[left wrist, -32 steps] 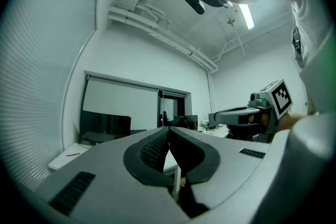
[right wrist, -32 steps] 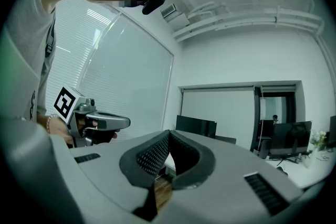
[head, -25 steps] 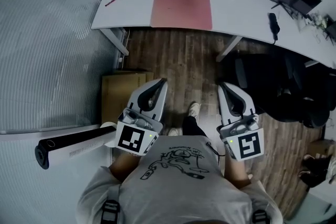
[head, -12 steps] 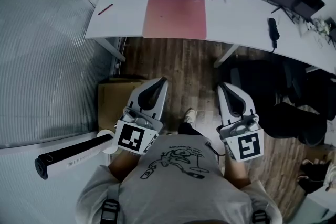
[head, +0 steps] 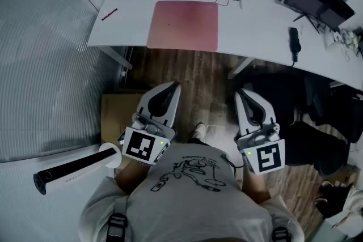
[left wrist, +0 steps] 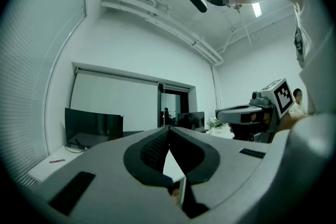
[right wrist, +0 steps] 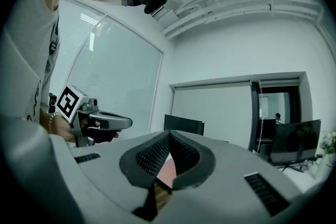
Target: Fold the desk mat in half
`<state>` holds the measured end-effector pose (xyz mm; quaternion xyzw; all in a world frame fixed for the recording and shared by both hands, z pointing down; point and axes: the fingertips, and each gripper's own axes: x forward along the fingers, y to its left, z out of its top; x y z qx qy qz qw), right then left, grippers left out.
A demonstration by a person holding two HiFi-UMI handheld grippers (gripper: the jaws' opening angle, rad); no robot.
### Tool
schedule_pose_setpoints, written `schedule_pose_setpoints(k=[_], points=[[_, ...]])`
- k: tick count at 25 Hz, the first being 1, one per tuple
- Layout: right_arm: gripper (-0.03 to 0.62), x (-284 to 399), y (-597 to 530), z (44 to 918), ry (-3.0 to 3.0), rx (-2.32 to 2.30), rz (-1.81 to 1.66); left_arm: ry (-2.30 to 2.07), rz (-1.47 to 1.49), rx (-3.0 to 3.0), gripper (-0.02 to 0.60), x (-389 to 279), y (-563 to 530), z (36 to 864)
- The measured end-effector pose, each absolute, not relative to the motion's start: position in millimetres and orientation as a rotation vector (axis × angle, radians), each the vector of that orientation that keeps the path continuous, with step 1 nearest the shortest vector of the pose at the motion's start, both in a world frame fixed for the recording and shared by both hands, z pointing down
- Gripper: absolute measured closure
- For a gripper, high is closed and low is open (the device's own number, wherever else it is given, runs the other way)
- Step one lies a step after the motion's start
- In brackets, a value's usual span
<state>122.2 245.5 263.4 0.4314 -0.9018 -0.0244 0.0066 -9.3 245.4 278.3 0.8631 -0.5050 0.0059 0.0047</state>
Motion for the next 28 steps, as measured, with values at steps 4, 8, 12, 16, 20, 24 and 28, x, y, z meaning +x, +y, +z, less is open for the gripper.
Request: schedule_pose_setpoints(k=[4,8,12,16,20,24,28], points=[[0.585,138,225,269,-2.822,1.338,-0.066,-1.601,0.039,2.692,0.561,5,227,283],[0.585,142,210,274,-2.826,1.324,-0.048,-1.617,0.037,2.669,0.561,9,213,287],[0.585,147,194,276,-2.827,1.308,-0.036,-1.63,0.042,2.65,0.561,12,199,290],[0.585,146,178,279,-2.821,1.307,-0.043,-1.636,0.037,2.643,0.561,10,181,295],[0.585,141,160,282,-2.816,1.304,-0.043,-1.633,0.025,2.642,0.561,6,162,297],[0.585,130,137,281,-2.813,1.302,-0.053,-1.626,0.008,2.647,0.561,-4,139,296],[0.585,117,104,275,-2.813,1.294,-0.064,-1.622,0.001,2.646,0.561,-15,107,292]])
